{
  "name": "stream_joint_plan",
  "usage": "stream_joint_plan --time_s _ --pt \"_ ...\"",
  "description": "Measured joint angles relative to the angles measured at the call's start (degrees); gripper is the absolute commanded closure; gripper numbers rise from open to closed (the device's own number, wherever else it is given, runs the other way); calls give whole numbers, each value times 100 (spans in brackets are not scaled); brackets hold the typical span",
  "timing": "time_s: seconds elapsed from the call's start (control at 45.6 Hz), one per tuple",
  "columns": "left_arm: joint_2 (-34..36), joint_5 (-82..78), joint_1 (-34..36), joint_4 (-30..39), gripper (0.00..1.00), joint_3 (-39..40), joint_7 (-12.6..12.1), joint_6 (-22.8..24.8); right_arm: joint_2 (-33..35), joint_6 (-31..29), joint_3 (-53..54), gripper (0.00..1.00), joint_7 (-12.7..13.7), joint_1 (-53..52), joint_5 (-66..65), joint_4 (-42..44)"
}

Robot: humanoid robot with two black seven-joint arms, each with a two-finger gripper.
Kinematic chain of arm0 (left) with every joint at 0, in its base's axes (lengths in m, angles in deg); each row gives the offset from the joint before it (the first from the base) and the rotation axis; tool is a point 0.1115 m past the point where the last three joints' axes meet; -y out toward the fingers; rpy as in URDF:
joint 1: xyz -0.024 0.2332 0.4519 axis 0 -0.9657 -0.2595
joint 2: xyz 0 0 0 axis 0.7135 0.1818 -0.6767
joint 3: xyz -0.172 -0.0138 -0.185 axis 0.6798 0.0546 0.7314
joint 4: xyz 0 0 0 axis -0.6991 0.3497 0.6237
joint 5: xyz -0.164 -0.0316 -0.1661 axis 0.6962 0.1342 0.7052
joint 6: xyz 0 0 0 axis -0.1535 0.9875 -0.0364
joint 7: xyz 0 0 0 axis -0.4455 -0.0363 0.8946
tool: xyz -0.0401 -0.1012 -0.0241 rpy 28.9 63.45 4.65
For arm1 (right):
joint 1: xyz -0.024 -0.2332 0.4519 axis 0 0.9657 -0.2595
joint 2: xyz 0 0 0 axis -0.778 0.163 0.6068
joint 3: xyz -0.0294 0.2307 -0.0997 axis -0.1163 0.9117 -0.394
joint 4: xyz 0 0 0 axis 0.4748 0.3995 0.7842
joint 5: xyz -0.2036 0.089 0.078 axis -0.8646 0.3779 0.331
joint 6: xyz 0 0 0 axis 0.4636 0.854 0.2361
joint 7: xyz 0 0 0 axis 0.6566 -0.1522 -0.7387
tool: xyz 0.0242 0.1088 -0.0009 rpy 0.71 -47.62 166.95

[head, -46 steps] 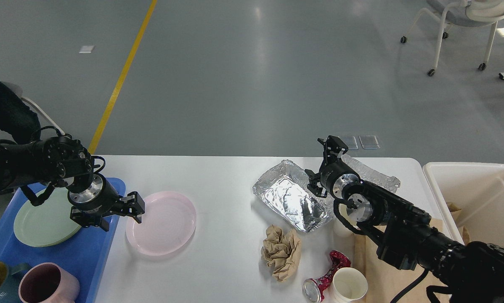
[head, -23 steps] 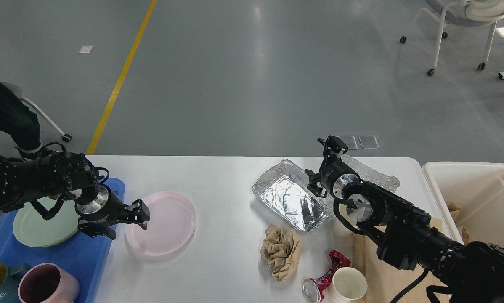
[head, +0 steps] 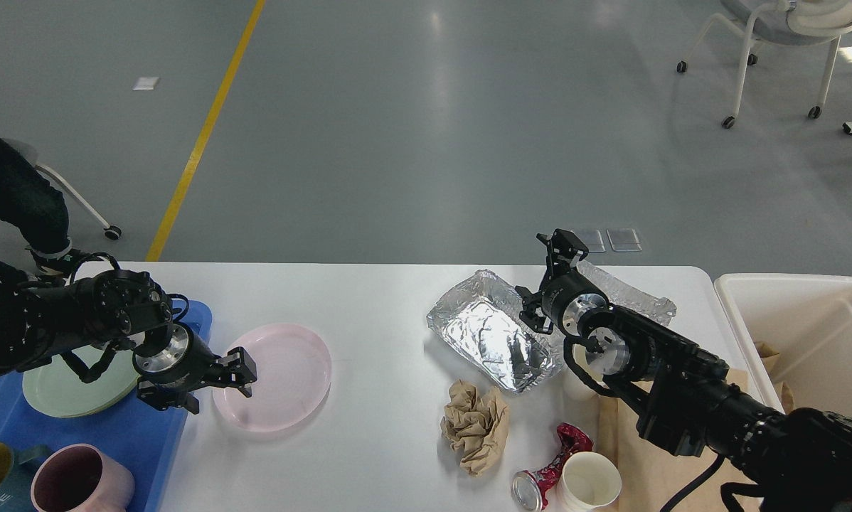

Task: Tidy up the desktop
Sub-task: 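Move the left gripper to the rim of the pink plate, then grasp the pink plate rim with the left gripper and lift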

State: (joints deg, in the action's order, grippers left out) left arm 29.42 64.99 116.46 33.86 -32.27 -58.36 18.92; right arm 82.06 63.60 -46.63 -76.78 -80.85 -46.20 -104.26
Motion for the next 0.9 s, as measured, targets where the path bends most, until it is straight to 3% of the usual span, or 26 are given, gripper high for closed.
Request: stream_joint_plan --time_s 0.307,0.57,0.899 --pt "-103 0 -196 -219 19 90 0 -19 0 0 0 0 0 0 0 0" --pt "-139 0 -304 -290 26 180 -106 -103 0 0 0 0 0 0 0 0" --pt "-149 0 -333 -290 47 191 -114 -102 0 0 0 0 0 0 0 0"
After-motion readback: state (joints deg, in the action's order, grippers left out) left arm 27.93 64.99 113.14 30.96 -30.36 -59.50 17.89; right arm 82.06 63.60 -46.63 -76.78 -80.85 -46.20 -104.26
